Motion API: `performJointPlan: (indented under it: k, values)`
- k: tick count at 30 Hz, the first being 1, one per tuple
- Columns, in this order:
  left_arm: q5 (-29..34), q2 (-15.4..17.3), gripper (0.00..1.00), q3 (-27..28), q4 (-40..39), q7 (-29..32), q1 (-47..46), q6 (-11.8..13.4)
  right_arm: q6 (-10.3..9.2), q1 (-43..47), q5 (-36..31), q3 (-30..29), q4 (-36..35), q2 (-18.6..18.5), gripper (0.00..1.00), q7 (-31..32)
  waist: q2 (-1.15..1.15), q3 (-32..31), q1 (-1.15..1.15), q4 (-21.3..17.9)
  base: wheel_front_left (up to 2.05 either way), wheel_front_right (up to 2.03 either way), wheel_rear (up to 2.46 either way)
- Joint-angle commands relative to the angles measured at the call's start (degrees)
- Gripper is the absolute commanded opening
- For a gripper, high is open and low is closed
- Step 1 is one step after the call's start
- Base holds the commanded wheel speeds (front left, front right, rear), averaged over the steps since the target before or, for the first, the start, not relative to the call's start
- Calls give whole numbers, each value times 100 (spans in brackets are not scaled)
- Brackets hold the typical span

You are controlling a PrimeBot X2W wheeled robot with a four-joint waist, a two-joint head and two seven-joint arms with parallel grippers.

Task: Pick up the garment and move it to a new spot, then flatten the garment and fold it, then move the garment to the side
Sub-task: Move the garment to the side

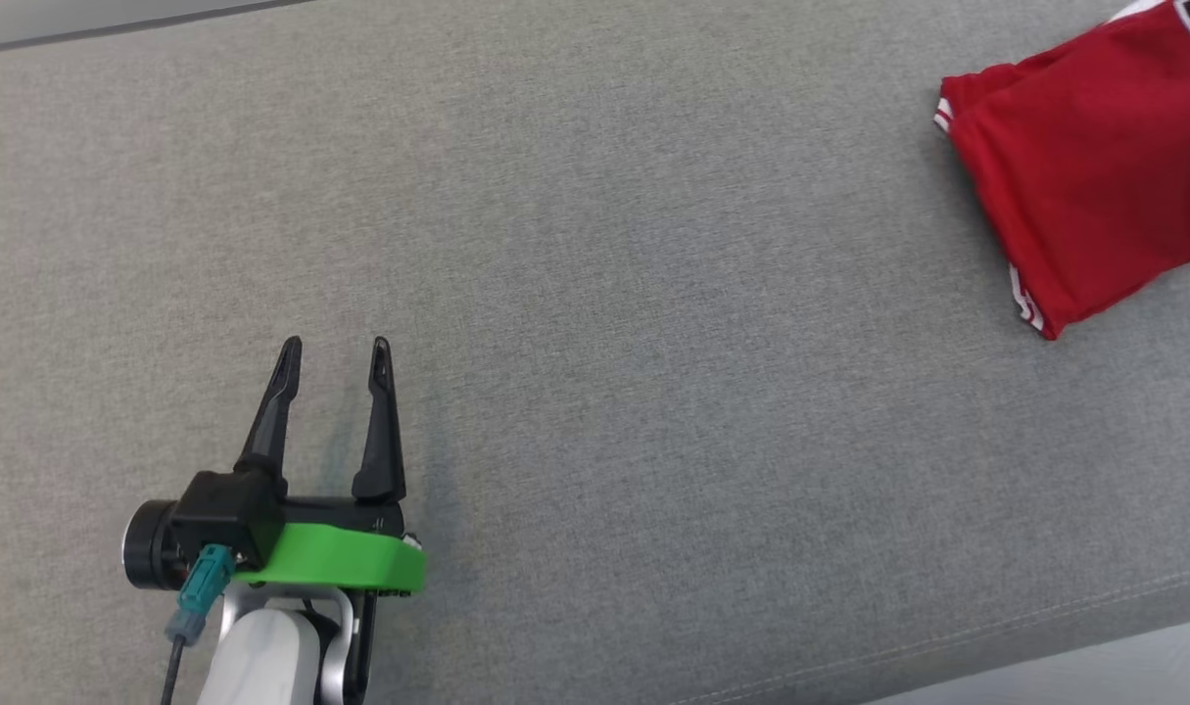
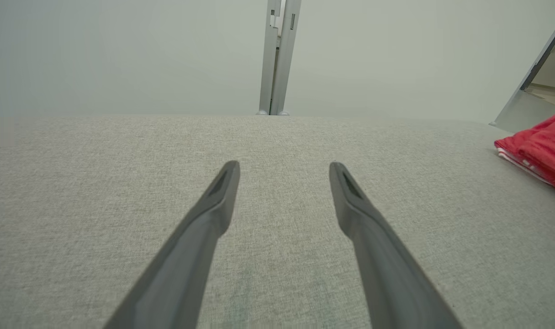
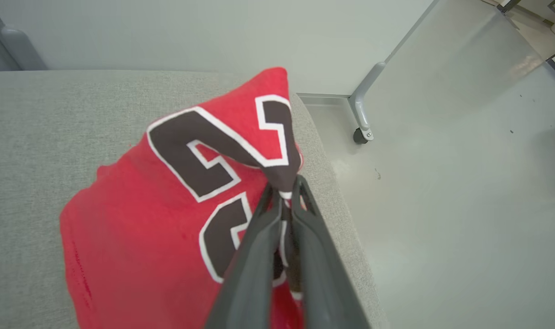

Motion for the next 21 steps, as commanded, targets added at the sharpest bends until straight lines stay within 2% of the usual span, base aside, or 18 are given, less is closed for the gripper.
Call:
performJointPlan:
  k: [1,6,7,8,9,15,21]
  values:
    - [47,18,100,-9,18,-16,-76,-16,-12,-159,-79,-71,102,-133,0,15,0,108,0,186,0,0,0]
    - [103,73,100,-39,31,-16,-91,-15,-12,-255,-556,-403,379,-199,0,-204,0,256,0,346,0,0,0]
    - [107,82,100,-41,30,-16,-86,-9,-12,-253,-710,-468,443,-210,25,-294,0,279,0,366,0,0,0]
    - [112,93,100,-47,32,-16,-84,-4,-12,-267,-837,-550,490,-200,45,-366,0,294,0,380,0,0,0]
    - [118,105,100,-52,33,-16,-81,4,-12,-282,-961,-680,584,-145,100,-423,0,305,0,393,0,0,0]
    - [118,132,100,-87,62,-16,-25,36,-12,-251,-1505,-1369,1009,159,100,-661,0,253,0,395,0,0,0]
    - [61,153,100,-93,100,-16,41,50,-11,-215,-1731,-1586,1106,486,100,-890,0,86,0,258,0,0,0]
